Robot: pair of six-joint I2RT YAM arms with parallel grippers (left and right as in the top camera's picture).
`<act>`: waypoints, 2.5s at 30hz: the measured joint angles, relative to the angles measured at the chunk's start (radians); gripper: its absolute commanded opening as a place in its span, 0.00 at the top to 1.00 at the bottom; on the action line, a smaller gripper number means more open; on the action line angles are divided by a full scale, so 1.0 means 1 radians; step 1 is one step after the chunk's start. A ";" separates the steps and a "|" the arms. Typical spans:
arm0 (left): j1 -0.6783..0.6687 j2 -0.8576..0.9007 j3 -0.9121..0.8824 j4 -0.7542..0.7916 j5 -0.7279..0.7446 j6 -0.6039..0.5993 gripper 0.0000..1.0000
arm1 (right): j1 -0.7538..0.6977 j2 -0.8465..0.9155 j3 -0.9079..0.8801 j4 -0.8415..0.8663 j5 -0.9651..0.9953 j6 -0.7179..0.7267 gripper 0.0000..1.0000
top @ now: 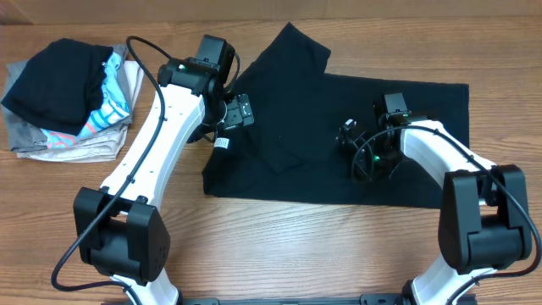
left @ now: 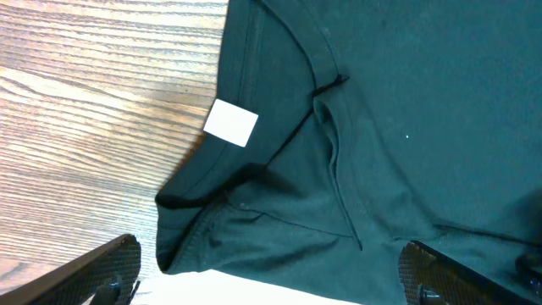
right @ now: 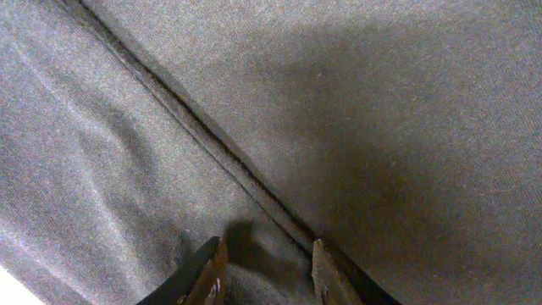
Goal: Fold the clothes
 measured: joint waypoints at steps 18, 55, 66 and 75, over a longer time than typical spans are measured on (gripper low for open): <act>0.000 0.000 0.000 0.000 0.000 0.000 0.00 | 0.000 0.000 0.000 0.076 0.008 0.001 0.52; 0.000 0.000 0.000 0.000 0.000 0.000 0.00 | 0.000 0.002 0.071 -0.009 0.018 0.005 0.96; 0.000 0.000 0.000 0.000 0.000 0.000 0.00 | 0.000 0.002 0.082 0.014 0.019 0.005 0.95; 0.000 0.000 0.000 0.001 0.000 0.000 0.00 | 0.000 0.002 0.081 0.032 0.025 0.012 0.15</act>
